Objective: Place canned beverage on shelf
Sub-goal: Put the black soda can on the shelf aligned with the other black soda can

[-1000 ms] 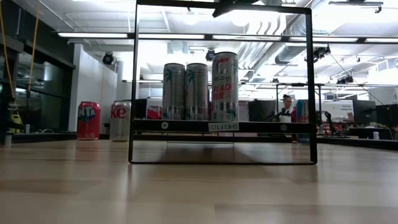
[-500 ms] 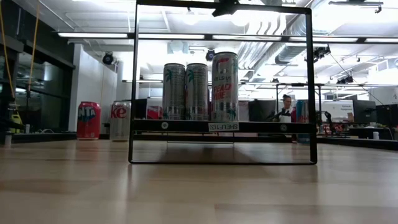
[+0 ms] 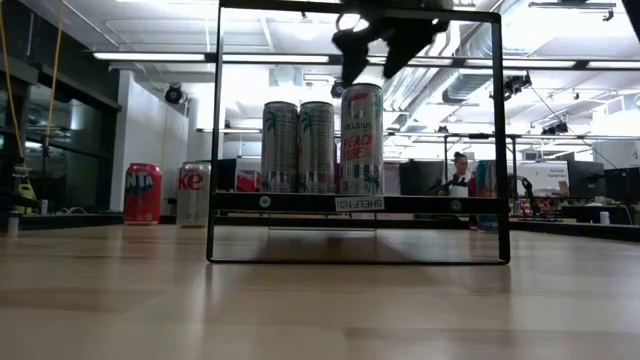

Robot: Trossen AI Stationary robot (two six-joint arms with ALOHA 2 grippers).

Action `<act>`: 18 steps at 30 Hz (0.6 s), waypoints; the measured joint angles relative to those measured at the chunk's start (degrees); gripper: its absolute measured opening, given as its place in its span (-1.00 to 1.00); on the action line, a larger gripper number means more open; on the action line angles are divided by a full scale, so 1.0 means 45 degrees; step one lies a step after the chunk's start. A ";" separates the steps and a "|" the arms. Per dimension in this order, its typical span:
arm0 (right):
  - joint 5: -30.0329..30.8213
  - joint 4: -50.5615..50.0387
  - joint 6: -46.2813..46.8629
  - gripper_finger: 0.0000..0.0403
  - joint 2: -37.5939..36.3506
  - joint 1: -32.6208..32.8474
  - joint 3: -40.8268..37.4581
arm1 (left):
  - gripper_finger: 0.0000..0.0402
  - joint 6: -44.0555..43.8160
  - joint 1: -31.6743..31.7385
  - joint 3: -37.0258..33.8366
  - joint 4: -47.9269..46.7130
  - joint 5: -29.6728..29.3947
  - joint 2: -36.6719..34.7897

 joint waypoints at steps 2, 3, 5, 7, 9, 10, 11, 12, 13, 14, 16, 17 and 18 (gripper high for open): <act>0.0228 0.0439 -0.0050 0.94 0.0204 -0.0005 0.0000 | 0.76 0.0000 0.0000 0.0000 0.0000 -0.0010 0.0000; 0.0281 0.0488 -0.0081 0.94 0.0286 -0.0005 0.0000 | 0.76 0.0000 0.0000 0.0000 0.0000 -0.0010 0.0000; 0.0324 0.0427 -0.0286 0.94 0.0432 -0.0005 0.0000 | 0.76 -0.0005 -0.0004 0.0000 0.0000 -0.0010 0.0000; 0.0329 0.0033 -0.0686 0.93 0.0519 -0.0010 0.0000 | 0.76 -0.0005 0.0000 0.0000 0.0000 -0.0010 0.0000; 0.0479 -0.0261 -0.1136 0.93 0.0630 -0.0003 0.0000 | 0.76 0.0000 0.0000 0.0000 0.0000 -0.0010 0.0000; 0.0661 -0.0263 -0.1257 0.93 0.0702 0.0028 0.0000 | 0.76 0.0005 -0.0004 0.0000 0.0000 -0.0010 0.0000; 0.0753 -0.0172 -0.1282 0.93 0.0763 0.0058 0.0000 | 0.76 0.0005 -0.0003 0.0000 0.0000 -0.0010 0.0000; 0.0757 -0.0100 -0.1282 0.93 0.0792 0.0068 0.0000 | 0.76 0.0005 -0.0005 0.0000 0.0000 -0.0010 0.0000; 0.0749 -0.0093 -0.1281 0.93 0.0811 0.0077 0.0000 | 0.76 0.0005 0.0000 0.0000 0.0000 -0.0010 0.0000; 0.0721 -0.0109 -0.1299 0.93 0.0825 0.0096 0.0000 | 0.76 0.0008 -0.0004 0.0000 -0.0005 -0.0010 0.0000; 0.0737 -0.0155 -0.1316 0.92 0.0878 0.0146 0.0005 | 0.76 0.0010 0.0000 0.0000 -0.0017 -0.0010 0.0000; 0.0749 -0.0195 -0.1316 0.90 0.0897 0.0151 0.0001 | 0.76 0.0010 -0.0004 0.0001 -0.0042 -0.0010 0.0000; 0.0751 -0.0195 -0.1316 0.87 0.0904 0.0151 0.0005 | 0.76 0.0010 0.0000 0.0000 -0.0063 -0.0010 0.0000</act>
